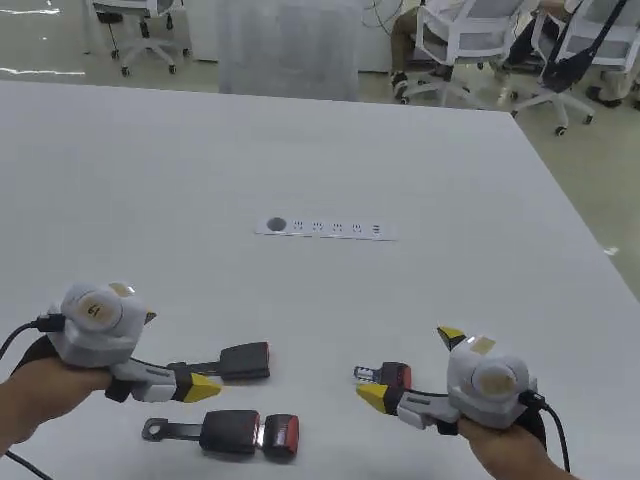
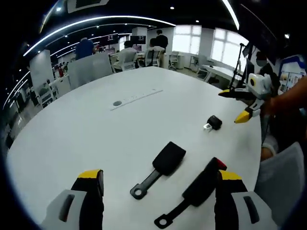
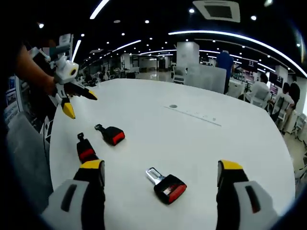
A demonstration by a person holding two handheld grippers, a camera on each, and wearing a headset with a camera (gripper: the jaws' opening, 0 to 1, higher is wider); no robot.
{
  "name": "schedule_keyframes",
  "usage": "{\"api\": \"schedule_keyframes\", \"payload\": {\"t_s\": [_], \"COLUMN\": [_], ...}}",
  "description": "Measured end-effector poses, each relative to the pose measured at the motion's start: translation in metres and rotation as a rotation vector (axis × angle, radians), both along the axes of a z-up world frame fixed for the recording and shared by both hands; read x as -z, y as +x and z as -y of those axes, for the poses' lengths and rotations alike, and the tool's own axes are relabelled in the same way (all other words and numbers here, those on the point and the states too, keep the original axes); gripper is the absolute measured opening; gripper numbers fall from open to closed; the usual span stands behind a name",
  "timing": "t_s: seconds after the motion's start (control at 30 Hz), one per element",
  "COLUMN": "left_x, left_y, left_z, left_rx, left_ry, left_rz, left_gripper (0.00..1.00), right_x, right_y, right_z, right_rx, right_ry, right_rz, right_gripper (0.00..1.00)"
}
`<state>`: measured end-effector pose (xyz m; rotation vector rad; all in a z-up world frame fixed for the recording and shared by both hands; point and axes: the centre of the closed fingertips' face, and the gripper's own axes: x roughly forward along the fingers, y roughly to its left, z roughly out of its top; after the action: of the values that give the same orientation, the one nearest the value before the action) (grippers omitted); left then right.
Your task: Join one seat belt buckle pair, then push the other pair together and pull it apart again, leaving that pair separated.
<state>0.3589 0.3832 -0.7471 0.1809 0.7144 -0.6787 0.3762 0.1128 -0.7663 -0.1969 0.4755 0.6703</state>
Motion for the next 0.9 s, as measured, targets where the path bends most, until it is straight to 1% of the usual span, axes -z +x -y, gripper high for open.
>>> {"api": "schedule_keyframes", "payload": {"t_s": [0.03, 0.07, 0.1, 0.13, 0.17, 0.23, 0.27, 0.3, 0.33, 0.37, 0.4, 0.43, 0.5, 0.53, 0.57, 0.6, 0.67, 0.7, 0.77, 0.8, 0.87, 0.9], "left_x": [-0.001, -0.003, -0.005, -0.007, -0.008, -0.004, 0.000, 0.001, 0.001, -0.002, -0.002, -0.003, -0.005, -0.007, -0.006, -0.003, -0.002, -0.001, 0.005, 0.005, 0.008, 0.008], "left_y": [-0.003, -0.007, -0.010, -0.016, -0.021, -0.032, -0.037, -0.040, -0.042, -0.043, -0.042, -0.045, -0.049, -0.053, -0.055, -0.057, -0.062, -0.066, -0.070, -0.075, -0.080, -0.082], "left_z": [-0.002, -0.004, -0.006, -0.007, -0.007, -0.010, -0.012, -0.014, -0.018, -0.019, -0.021, -0.024, -0.028, -0.030, -0.032, -0.037, -0.041, -0.043, -0.049, -0.049, -0.055, -0.058], "left_rx": [-0.017, -0.045, -0.054, -0.060, -0.065, -0.064, -0.061, -0.063, -0.077, -0.083, -0.086, -0.088, -0.096, -0.099, -0.097, -0.098, -0.101, -0.102, -0.096, -0.089, -0.092, -0.099], "left_ry": [-0.011, -0.029, -0.034, -0.041, -0.047, -0.043, -0.039, -0.041, -0.053, -0.067, -0.078, -0.088, -0.110, -0.131, -0.138, -0.136, -0.139, -0.147, -0.145, -0.145, -0.149, -0.154], "left_rz": [0.000, 0.006, 0.016, 0.033, 0.039, 0.035, 0.037, 0.037, 0.041, 0.056, 0.070, 0.079, 0.085, 0.087, 0.085, 0.081, 0.086, 0.089, 0.089, 0.091, 0.088, 0.094], "left_gripper": [1.00, 1.00, 1.00, 1.00, 1.00, 1.00, 1.00, 1.00, 1.00, 1.00, 1.00, 1.00, 1.00, 1.00, 1.00, 1.00, 1.00, 1.00, 1.00, 1.00, 1.00, 1.00], "right_x": [-0.002, -0.005, -0.007, -0.010, -0.011, -0.015, -0.018, -0.020, -0.021, -0.022, -0.023, -0.026, -0.028, -0.031, -0.033, -0.033, -0.031, -0.029, -0.026, -0.023, -0.017, -0.016], "right_y": [-0.002, -0.005, -0.007, -0.010, -0.012, -0.017, -0.021, -0.024, -0.028, -0.032, -0.035, -0.039, -0.044, -0.048, -0.053, -0.054, -0.061, -0.065, -0.073, -0.076, -0.085, -0.089], "right_z": [-0.001, -0.002, -0.002, -0.003, -0.003, -0.002, -0.003, -0.004, -0.005, -0.006, -0.006, -0.007, -0.006, -0.007, -0.009, -0.009, -0.012, -0.012, -0.013, -0.014, -0.014, -0.015], "right_rx": [0.001, 0.008, 0.015, 0.025, 0.031, 0.054, 0.068, 0.074, 0.076, 0.077, 0.079, 0.085, 0.109, 0.118, 0.123, 0.124, 0.126, 0.130, 0.134, 0.136, 0.140, 0.140], "right_ry": [-0.003, -0.002, 0.002, 0.011, 0.012, 0.027, 0.048, 0.050, 0.040, 0.031, 0.027, 0.026, 0.018, 0.023, 0.023, 0.021, 0.004, -0.001, 0.000, -0.003, -0.013, -0.014], "right_rz": [0.005, 0.012, 0.016, 0.021, 0.023, 0.030, 0.034, 0.040, 0.045, 0.049, 0.051, 0.052, 0.053, 0.055, 0.063, 0.064, 0.061, 0.057, 0.055, 0.051, 0.037, 0.035], "right_gripper": [0.99, 0.99, 1.00, 1.00, 1.00, 1.00, 1.00, 1.00, 1.00, 1.00, 1.00, 1.00, 1.00, 1.00, 1.00, 1.00, 1.00, 1.00, 1.00, 1.00, 1.00, 1.00]}}
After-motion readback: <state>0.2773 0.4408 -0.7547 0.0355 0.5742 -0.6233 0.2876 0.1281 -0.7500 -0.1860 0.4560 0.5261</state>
